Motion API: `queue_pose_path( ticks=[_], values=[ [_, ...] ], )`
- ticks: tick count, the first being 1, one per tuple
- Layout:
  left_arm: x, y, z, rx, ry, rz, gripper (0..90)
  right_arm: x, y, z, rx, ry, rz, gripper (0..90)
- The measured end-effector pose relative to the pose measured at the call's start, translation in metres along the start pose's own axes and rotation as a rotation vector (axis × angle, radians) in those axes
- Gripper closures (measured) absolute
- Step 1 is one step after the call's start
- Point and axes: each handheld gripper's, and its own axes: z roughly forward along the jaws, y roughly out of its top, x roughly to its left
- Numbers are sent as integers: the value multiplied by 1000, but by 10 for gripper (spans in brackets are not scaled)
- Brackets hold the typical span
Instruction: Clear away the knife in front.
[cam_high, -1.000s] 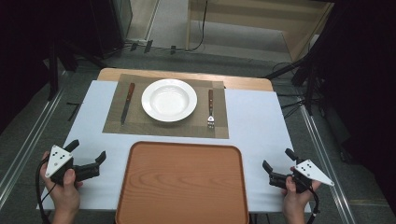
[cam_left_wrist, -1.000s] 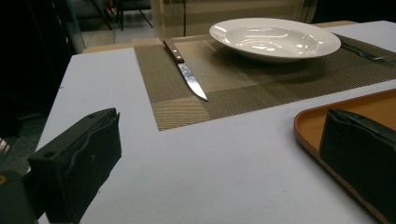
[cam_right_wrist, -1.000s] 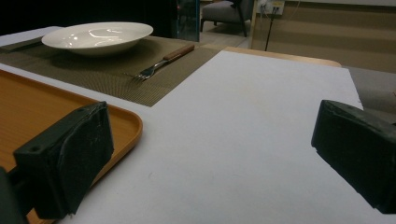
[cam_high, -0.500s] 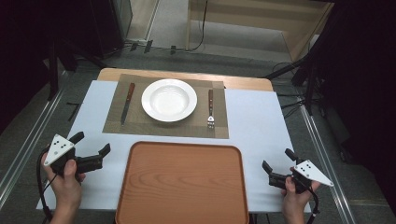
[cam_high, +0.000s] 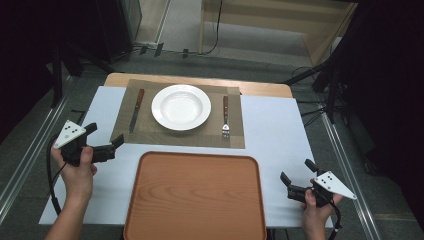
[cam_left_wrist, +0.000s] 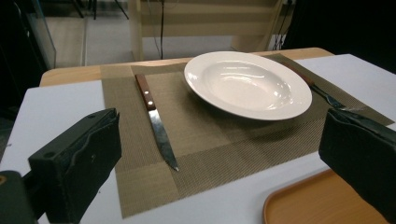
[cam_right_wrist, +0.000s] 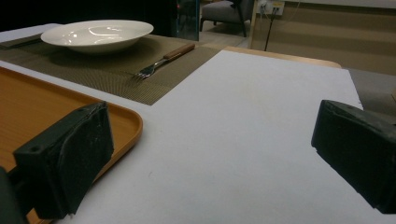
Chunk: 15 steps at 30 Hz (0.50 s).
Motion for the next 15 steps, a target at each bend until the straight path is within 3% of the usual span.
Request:
queue_pose_path(
  ticks=[15],
  values=[
    [-6, 44, 46, 23, -28, 38, 0, 0, 0, -1, -13, 25, 4, 0]
  ],
)
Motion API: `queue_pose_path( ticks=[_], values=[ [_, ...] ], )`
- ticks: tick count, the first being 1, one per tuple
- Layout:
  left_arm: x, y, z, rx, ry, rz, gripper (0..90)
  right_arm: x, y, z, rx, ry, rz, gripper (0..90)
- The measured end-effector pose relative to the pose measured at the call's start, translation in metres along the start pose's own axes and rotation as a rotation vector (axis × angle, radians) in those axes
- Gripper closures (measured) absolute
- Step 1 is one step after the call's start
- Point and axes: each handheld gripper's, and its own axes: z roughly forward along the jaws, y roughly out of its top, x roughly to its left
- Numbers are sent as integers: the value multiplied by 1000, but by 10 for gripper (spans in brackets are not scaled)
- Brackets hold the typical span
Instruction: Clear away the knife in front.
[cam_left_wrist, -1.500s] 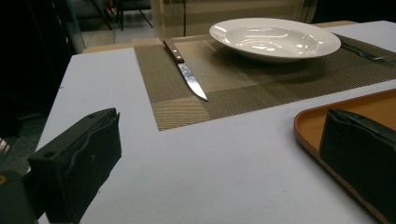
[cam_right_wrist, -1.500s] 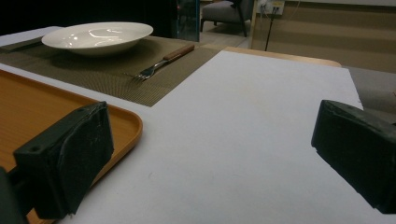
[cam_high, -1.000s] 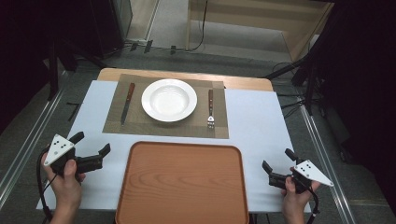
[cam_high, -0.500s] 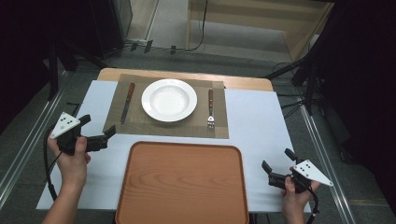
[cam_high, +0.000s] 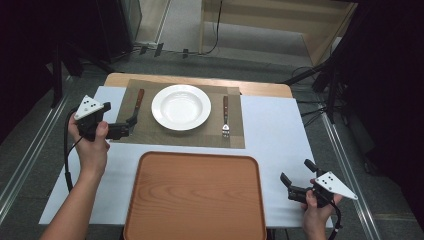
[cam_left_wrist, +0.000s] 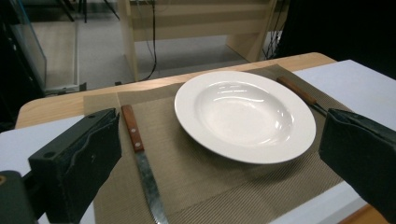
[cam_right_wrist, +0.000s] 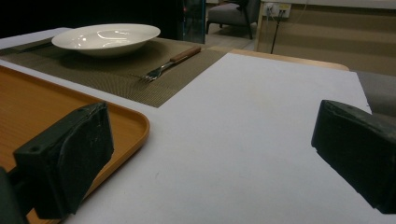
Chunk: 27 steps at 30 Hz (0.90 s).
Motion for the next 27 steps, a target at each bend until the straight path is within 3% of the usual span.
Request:
queue_pose_path(
  ticks=[17, 27],
  values=[
    [9, 25, 44, 55, 21, 14, 0, 1, 0, 0, 4, -3, -11, 0],
    [19, 30, 75, 125, 28, 0, 0, 1, 0, 1, 5, 1, -11, 0]
  ],
)
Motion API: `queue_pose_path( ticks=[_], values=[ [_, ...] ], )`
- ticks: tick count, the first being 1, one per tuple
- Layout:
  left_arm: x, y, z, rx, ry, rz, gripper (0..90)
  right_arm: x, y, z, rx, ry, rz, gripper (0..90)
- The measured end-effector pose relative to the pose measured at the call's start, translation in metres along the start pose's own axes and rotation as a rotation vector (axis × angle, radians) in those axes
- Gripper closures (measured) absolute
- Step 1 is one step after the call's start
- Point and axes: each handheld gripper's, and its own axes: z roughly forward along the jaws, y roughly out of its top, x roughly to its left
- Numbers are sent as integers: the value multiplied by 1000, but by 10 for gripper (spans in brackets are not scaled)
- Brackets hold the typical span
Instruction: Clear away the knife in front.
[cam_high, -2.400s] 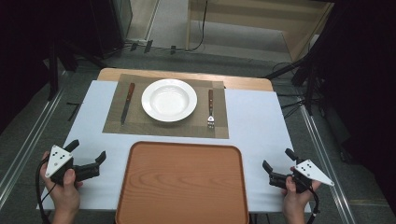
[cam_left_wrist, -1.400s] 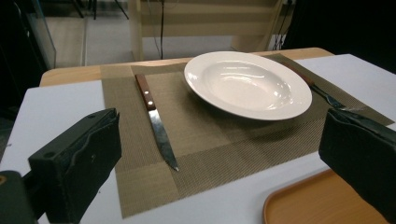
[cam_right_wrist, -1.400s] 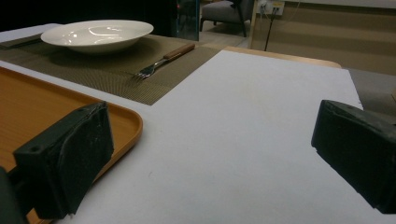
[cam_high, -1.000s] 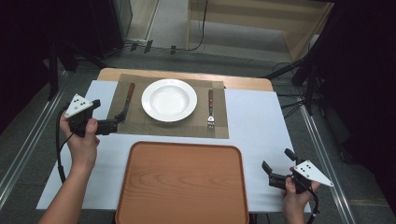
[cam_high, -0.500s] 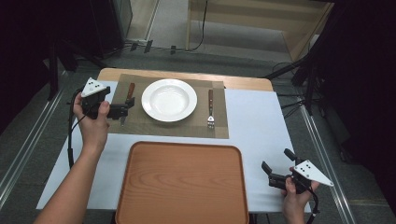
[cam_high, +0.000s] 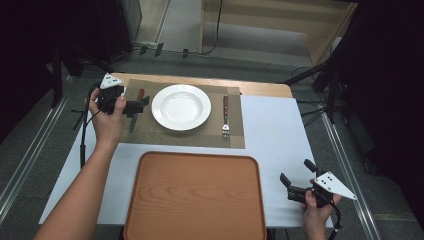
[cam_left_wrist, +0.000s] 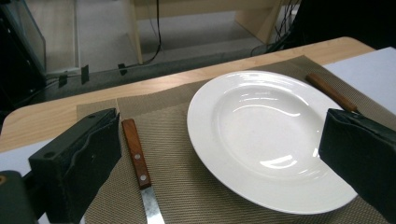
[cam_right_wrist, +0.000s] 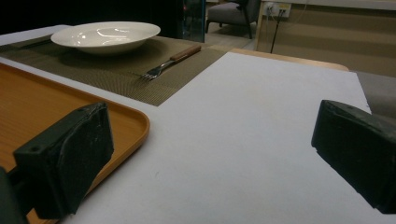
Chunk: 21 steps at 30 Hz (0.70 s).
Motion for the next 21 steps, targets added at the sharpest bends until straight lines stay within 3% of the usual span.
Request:
queue_pose_path(
  ticks=[8, 10, 11, 17, 19, 20, 21],
  values=[
    [12, 2, 25, 81, 24, -18, 30, 0, 0, 0, 1, -1, 4, 0],
    [15, 1, 32, 107, 33, -36, 33, 0, 0, 0, 2, -2, 3, 0],
    [21, 0, 38, 132, 13, -65, 33, 0, 0, 0, 3, -3, 4, 0],
    [30, 1, 50, 189, 17, -107, 38, 0, 0, 0, 4, -3, 5, 0],
    [32, 2, 55, 208, 46, -124, 131, 0, 0, 1, 4, -4, 4, 0],
    [33, 3, 57, 223, 53, -127, 134, 0, 0, 1, 6, -5, 4, 0],
    [35, 5, 63, 268, 75, -125, 150, 0, 0, 1, 6, -6, 4, 0]
  ],
)
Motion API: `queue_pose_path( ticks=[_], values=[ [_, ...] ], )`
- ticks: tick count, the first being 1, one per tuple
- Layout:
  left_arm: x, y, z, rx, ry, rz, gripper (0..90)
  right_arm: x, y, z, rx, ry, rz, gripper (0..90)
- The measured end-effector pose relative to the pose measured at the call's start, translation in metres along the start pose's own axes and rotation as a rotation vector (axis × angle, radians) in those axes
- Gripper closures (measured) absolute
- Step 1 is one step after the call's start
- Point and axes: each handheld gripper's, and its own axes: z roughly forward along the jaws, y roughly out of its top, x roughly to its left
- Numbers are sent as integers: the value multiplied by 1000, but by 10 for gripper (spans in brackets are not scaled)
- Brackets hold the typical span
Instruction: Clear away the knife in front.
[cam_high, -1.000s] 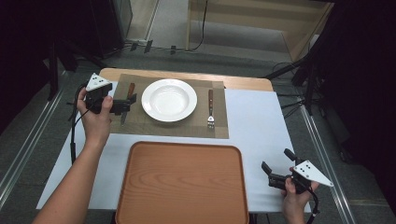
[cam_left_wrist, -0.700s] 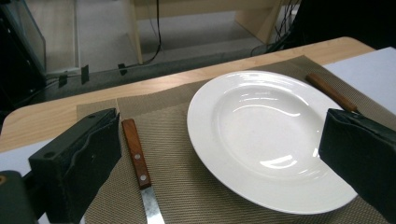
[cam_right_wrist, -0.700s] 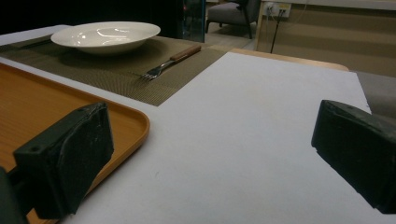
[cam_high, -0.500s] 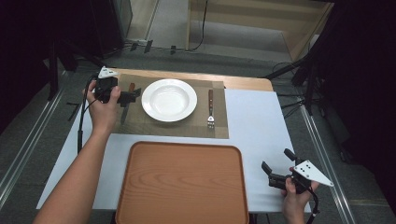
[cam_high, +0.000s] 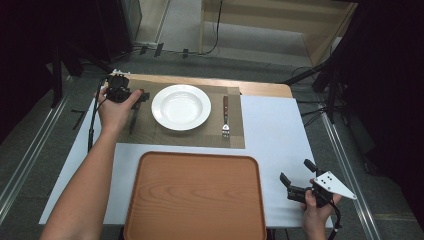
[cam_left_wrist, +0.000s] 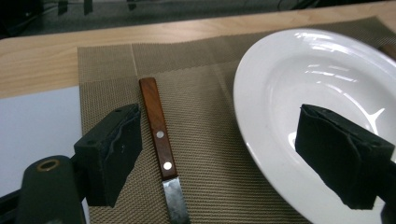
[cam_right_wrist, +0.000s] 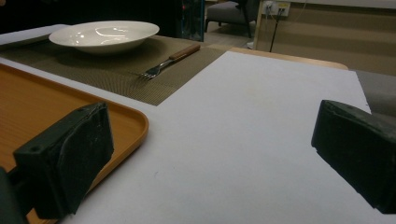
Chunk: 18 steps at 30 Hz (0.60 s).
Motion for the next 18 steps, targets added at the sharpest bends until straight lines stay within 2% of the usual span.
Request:
queue_pose_path(
  ticks=[1, 2, 5, 7, 8, 9, 11, 12, 14, 17, 18],
  values=[
    [0, 0, 0, 0, 0, 0, 198, 0, 0, 0, 1, 0, 0, 0],
    [0, 4, 4, 30, 19, -8, 229, 0, 0, 0, 2, 0, -1, 0],
    [1, 7, 9, 59, 43, -26, 347, 0, 0, 0, 3, -2, -1, 0],
    [2, 9, 14, 103, 65, -32, 374, 0, 0, 1, 3, -3, -3, 0],
    [2, 11, 19, 133, 93, -41, 439, 0, 0, 1, 4, -4, -3, 0],
    [2, 11, 19, 133, 93, -41, 461, 0, 0, 1, 4, -4, -3, 0],
    [3, 11, 25, 168, 106, -52, 472, 0, 0, 1, 4, -4, -3, 0],
    [4, 11, 26, 182, 108, -52, 516, 1, 0, 1, 5, -5, -1, 0],
    [5, 9, 33, 214, 116, -64, 536, 1, 0, 1, 7, -5, -4, 0],
    [6, 8, 36, 229, 120, -67, 556, 1, 0, 1, 8, -5, -5, 0],
    [7, 7, 38, 243, 134, -67, 575, 1, 0, 1, 8, -13, -1, 0]
  ],
)
